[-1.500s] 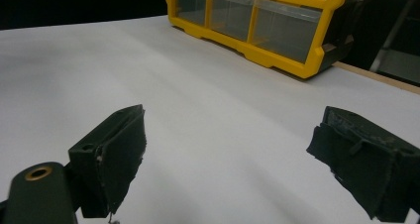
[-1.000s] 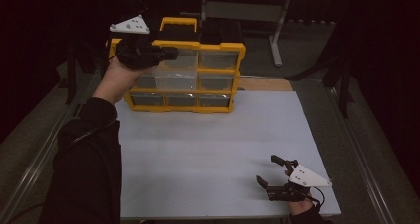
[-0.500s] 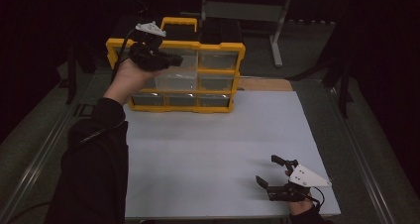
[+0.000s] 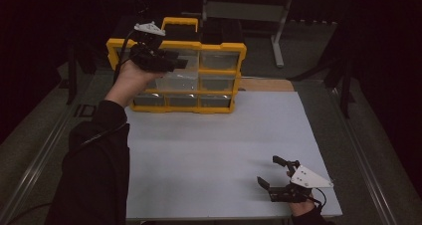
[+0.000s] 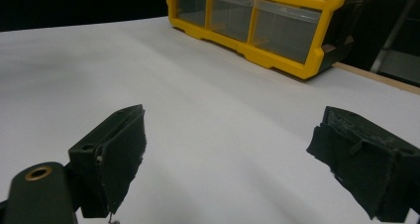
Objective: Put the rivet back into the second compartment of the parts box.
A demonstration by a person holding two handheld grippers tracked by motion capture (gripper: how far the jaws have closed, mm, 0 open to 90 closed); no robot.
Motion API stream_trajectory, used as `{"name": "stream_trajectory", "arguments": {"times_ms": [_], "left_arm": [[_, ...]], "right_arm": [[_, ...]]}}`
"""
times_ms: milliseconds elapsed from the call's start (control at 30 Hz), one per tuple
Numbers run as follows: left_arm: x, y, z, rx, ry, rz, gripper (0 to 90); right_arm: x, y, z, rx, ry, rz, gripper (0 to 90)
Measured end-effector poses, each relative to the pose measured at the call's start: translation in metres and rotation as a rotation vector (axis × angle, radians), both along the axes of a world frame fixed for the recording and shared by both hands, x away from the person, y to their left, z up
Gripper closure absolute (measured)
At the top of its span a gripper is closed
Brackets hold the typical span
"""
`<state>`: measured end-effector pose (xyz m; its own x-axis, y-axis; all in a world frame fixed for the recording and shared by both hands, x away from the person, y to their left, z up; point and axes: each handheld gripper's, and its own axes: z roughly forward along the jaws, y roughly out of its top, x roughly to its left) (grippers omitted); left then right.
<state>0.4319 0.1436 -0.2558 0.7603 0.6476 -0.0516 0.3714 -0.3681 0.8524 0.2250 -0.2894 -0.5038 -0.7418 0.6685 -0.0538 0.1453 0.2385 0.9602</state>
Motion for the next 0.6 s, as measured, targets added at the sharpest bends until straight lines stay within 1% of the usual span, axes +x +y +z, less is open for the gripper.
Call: {"name": "stream_trajectory", "arguments": {"times_ms": [133, 167, 233, 267, 300, 333, 367, 400, 433, 467, 500, 533, 600], "left_arm": [[-0.008, 0.006, 0.002, -0.008, -0.003, -0.001, 34.5], [-0.01, 0.007, 0.002, -0.007, -0.001, 0.006, 29.8], [-0.012, 0.009, 0.003, -0.002, -0.003, 0.011, 17.8], [-0.016, 0.012, 0.005, -0.013, -0.009, 0.038, 17.8], [-0.017, 0.014, 0.006, -0.031, -0.005, 0.037, 7.4], [-0.021, 0.017, 0.008, -0.046, -0.005, 0.054, 4.8], [-0.023, 0.019, 0.009, -0.05, -0.004, 0.059, 0.0], [-0.026, 0.021, 0.009, -0.056, -0.003, 0.05, 0.0], [-0.029, 0.024, 0.01, -0.053, -0.007, 0.059, 0.0], [-0.031, 0.027, 0.01, -0.058, -0.005, 0.065, 0.0], [-0.034, 0.03, 0.01, -0.065, 0.0, 0.057, 0.0], [-0.037, 0.033, 0.01, -0.057, -0.01, 0.067, 0.0], [-0.043, 0.039, 0.01, -0.049, -0.014, 0.067, 0.0]], "right_arm": [[0.0, 0.0, 0.0, 0.003, -0.001, -0.003, 11.5], [0.0, 0.0, 0.0, 0.004, -0.001, -0.003, 11.6], [0.0, 0.0, 0.0, 0.003, -0.002, -0.003, 11.6], [-0.001, 0.0, 0.0, 0.001, -0.003, -0.004, 11.6], [0.0, 0.0, 0.0, 0.0, -0.003, -0.003, 11.6], [0.0, 0.0, 0.0, 0.0, -0.003, -0.004, 11.5], [-0.001, 0.0, 0.0, -0.001, -0.004, -0.004, 11.5], [-0.001, 0.0, 0.0, 0.0, -0.004, -0.004, 11.6], [-0.001, 0.0, 0.0, 0.0, -0.004, -0.004, 11.5], [-0.001, 0.0, 0.0, 0.0, -0.004, -0.005, 11.5], [-0.001, 0.0, 0.0, 0.0, -0.004, -0.005, 11.5], [-0.001, 0.0, 0.0, 0.001, -0.003, -0.005, 11.6], [-0.001, 0.0, 0.0, 0.0, -0.004, -0.005, 11.5]]}}
